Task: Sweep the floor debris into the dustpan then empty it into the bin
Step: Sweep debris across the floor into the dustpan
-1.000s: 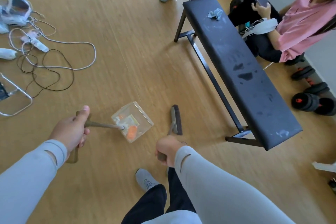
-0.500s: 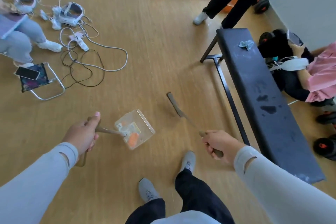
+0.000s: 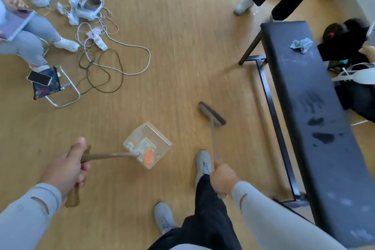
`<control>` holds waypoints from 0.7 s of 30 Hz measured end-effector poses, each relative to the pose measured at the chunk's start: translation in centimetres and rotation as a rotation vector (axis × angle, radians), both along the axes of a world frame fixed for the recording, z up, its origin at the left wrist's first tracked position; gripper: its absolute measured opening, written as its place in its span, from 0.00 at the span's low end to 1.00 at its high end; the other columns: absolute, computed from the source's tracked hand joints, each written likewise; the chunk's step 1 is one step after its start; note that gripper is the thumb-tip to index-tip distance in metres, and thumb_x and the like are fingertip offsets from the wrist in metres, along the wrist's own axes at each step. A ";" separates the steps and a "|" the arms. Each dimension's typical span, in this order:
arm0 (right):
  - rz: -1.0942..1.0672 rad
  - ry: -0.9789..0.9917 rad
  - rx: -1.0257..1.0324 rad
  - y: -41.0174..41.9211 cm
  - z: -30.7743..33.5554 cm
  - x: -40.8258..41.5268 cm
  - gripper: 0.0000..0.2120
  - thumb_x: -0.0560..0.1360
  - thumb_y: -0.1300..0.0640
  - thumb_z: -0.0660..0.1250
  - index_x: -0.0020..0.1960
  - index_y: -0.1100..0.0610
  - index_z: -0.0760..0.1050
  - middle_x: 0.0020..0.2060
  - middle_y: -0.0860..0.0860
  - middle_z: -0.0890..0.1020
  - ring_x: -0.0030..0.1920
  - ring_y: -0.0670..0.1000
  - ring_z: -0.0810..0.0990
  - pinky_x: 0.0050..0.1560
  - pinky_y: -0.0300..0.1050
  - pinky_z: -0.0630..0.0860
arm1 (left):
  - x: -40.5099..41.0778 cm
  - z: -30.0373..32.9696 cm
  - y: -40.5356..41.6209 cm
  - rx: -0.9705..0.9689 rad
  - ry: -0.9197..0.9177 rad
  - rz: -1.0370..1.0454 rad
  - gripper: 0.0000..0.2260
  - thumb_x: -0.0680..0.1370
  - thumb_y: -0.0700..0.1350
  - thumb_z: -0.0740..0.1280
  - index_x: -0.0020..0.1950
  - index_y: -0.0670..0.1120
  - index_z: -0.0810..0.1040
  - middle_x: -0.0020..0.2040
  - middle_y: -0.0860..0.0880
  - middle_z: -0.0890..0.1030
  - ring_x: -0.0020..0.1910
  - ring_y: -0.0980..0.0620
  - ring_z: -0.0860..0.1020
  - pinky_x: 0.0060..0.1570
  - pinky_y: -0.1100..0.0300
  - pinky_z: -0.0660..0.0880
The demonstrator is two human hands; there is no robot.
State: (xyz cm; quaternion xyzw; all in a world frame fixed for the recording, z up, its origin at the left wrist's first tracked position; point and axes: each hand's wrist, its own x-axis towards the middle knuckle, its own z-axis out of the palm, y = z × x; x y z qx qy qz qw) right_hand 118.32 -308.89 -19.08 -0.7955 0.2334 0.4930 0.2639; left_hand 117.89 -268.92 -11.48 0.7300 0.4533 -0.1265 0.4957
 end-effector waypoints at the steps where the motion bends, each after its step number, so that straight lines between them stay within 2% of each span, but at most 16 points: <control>1: -0.072 0.012 0.037 -0.5 1.1 -0.6 0.20 0.80 0.62 0.58 0.71 0.61 0.71 0.49 0.55 0.74 0.32 0.44 0.68 0.32 0.36 0.69 | 0.8 0.4 -0.4 -0.004 0.003 0.006 0.37 0.64 0.78 0.62 0.52 0.47 0.79 0.31 0.45 0.75 0.20 0.50 0.65 0.27 0.59 0.68; 3: -0.161 0.087 0.092 -2.8 3.1 -0.7 0.25 0.77 0.65 0.58 0.75 0.60 0.68 0.41 0.55 0.76 0.26 0.47 0.69 0.27 0.39 0.68 | 2.3 0.9 -1.2 -0.006 0.008 0.004 0.38 0.64 0.78 0.62 0.50 0.45 0.78 0.32 0.44 0.74 0.21 0.49 0.65 0.28 0.59 0.68; 5: -0.308 0.115 0.118 -6.3 5.3 1.1 0.27 0.76 0.65 0.58 0.75 0.58 0.68 0.29 0.55 0.73 0.21 0.49 0.65 0.24 0.39 0.63 | 3.6 1.3 -1.8 -0.008 0.014 0.005 0.37 0.64 0.78 0.62 0.48 0.44 0.77 0.31 0.45 0.74 0.21 0.49 0.66 0.28 0.58 0.69; 8: -0.497 0.072 0.172 -11.6 8.0 5.3 0.28 0.78 0.64 0.61 0.77 0.50 0.66 0.30 0.55 0.73 0.25 0.49 0.65 0.26 0.42 0.62 | 5.0 1.4 -2.0 -0.018 0.017 0.035 0.39 0.62 0.81 0.63 0.45 0.44 0.76 0.27 0.47 0.74 0.20 0.49 0.66 0.26 0.59 0.69; 11: -0.503 -0.064 0.143 -14.7 8.4 11.4 0.26 0.79 0.66 0.61 0.75 0.50 0.67 0.27 0.53 0.71 0.24 0.49 0.65 0.26 0.40 0.60 | 5.7 0.9 -1.7 -0.043 0.014 0.077 0.45 0.56 0.85 0.65 0.45 0.45 0.76 0.27 0.47 0.74 0.19 0.49 0.65 0.25 0.59 0.69; 13: -0.409 -0.128 0.033 -15.7 7.2 17.0 0.23 0.79 0.66 0.60 0.72 0.52 0.70 0.28 0.54 0.72 0.23 0.49 0.66 0.23 0.37 0.61 | 5.9 0.8 -1.7 -0.059 0.020 0.116 0.46 0.53 0.86 0.64 0.47 0.46 0.76 0.28 0.48 0.74 0.19 0.49 0.64 0.25 0.59 0.68; 15: -0.185 -0.155 -0.100 -15.7 5.6 23.0 0.17 0.79 0.66 0.60 0.67 0.60 0.74 0.36 0.56 0.78 0.28 0.51 0.74 0.23 0.41 0.70 | 6.1 0.8 -2.3 -0.068 0.031 0.148 0.47 0.54 0.86 0.63 0.46 0.44 0.75 0.26 0.48 0.73 0.18 0.49 0.64 0.24 0.60 0.68; 16: -0.028 -0.162 -0.162 -15.7 4.5 25.4 0.14 0.79 0.66 0.61 0.63 0.61 0.77 0.44 0.56 0.81 0.36 0.52 0.80 0.31 0.44 0.77 | 6.2 0.7 -2.6 -0.074 0.037 0.161 0.46 0.55 0.86 0.63 0.45 0.43 0.74 0.25 0.49 0.73 0.17 0.50 0.64 0.23 0.60 0.68; 17: 0.270 -0.128 -0.263 -15.1 3.5 27.2 0.12 0.78 0.65 0.62 0.59 0.60 0.79 0.52 0.55 0.83 0.46 0.53 0.82 0.41 0.45 0.79 | 6.2 0.6 -3.0 -0.081 0.041 0.175 0.45 0.58 0.85 0.62 0.44 0.43 0.73 0.23 0.49 0.71 0.16 0.51 0.64 0.22 0.61 0.68; 18: 0.523 -0.122 -0.362 -14.2 2.9 28.3 0.09 0.78 0.65 0.62 0.53 0.58 0.79 0.56 0.55 0.83 0.51 0.54 0.81 0.47 0.44 0.78 | 6.4 0.4 -3.3 -0.091 0.047 0.190 0.43 0.60 0.84 0.62 0.43 0.42 0.73 0.22 0.48 0.69 0.14 0.51 0.63 0.21 0.62 0.67; 19: 0.689 -0.128 -0.408 -13.6 1.8 29.0 0.09 0.78 0.65 0.62 0.49 0.58 0.80 0.55 0.55 0.83 0.49 0.54 0.79 0.47 0.44 0.76 | 6.5 0.0 -3.7 -0.095 0.054 0.205 0.42 0.64 0.83 0.61 0.42 0.41 0.72 0.21 0.48 0.68 0.13 0.52 0.63 0.19 0.63 0.67; 20: 0.681 -0.139 -0.396 -12.8 0.7 29.0 0.09 0.78 0.66 0.61 0.45 0.59 0.79 0.51 0.55 0.83 0.47 0.54 0.77 0.47 0.44 0.75 | 6.6 -0.4 -4.0 -0.100 0.062 0.216 0.40 0.68 0.81 0.59 0.42 0.40 0.71 0.20 0.48 0.66 0.12 0.52 0.63 0.19 0.63 0.67; 21: 0.631 -0.125 -0.357 -11.8 -0.2 28.2 0.09 0.79 0.66 0.61 0.46 0.61 0.79 0.48 0.56 0.82 0.46 0.54 0.76 0.47 0.44 0.76 | 6.7 -0.7 -4.3 -0.101 0.069 0.220 0.39 0.72 0.79 0.57 0.42 0.40 0.71 0.20 0.47 0.66 0.12 0.52 0.63 0.19 0.63 0.67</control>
